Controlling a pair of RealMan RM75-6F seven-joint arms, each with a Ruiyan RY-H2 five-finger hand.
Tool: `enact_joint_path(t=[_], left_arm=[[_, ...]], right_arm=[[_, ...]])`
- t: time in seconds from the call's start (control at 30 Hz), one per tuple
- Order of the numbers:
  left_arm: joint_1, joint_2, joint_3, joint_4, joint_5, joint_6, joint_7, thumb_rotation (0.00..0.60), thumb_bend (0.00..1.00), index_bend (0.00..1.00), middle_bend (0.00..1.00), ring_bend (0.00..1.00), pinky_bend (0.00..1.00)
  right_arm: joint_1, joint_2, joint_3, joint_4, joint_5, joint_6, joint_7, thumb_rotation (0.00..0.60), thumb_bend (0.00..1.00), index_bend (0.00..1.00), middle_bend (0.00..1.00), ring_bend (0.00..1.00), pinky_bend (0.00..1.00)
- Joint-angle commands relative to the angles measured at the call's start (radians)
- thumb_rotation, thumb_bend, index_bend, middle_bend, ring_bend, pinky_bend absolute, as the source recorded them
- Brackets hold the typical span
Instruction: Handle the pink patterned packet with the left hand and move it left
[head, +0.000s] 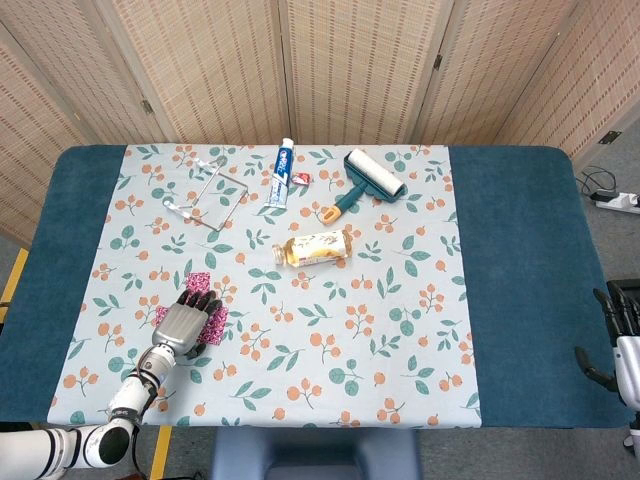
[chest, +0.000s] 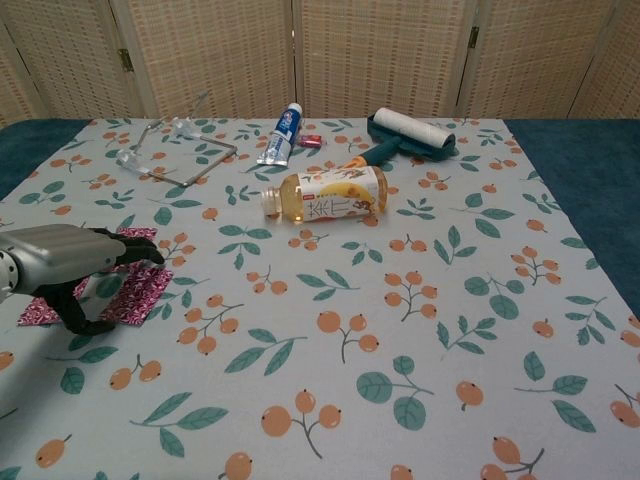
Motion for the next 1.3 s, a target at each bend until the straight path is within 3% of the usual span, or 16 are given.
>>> enact_joint_path(t=[0.03,0.63,1.07,1.3], left_arm=[[-0.001,-0.003,0.001,0.005,0.0,0.002,-0.003,0.582,0.36,0.1,0.0,0.0,0.0],[-0.001,-0.001,0.006,0.005,0.027,0.026,-0.028,0.6,0.36,0.21,0.0,0.0,0.0],[0.052,0.114,0.013,-0.105,0.07,0.116,-0.065,0.6,0.36,0.2,0.0,0.0,0.0],[0.093,0.146,0.022,-0.109,0.022,0.138,-0.082,0.6,0.36,0.2,0.0,0.0,0.0]], right_arm=[[0.0,0.0,0.0,-0.001,0.0,0.0,-0.001,0.6,0.36,0.0,0.0,0.0,0.0],[-0.003,-0.002,0.0,-0.001,-0.003,0.008,0.001,0.6,0.37,0.0,0.0,0.0,0.0],[-0.003,0.004,0.004,0.0,-0.004,0.014,0.004,0.6,0.36,0.0,0.0,0.0,0.0],[0.002,0.01,0.01,0.008,-0.005,0.013,0.011,0.6,0.37,0.0,0.0,0.0,0.0]])
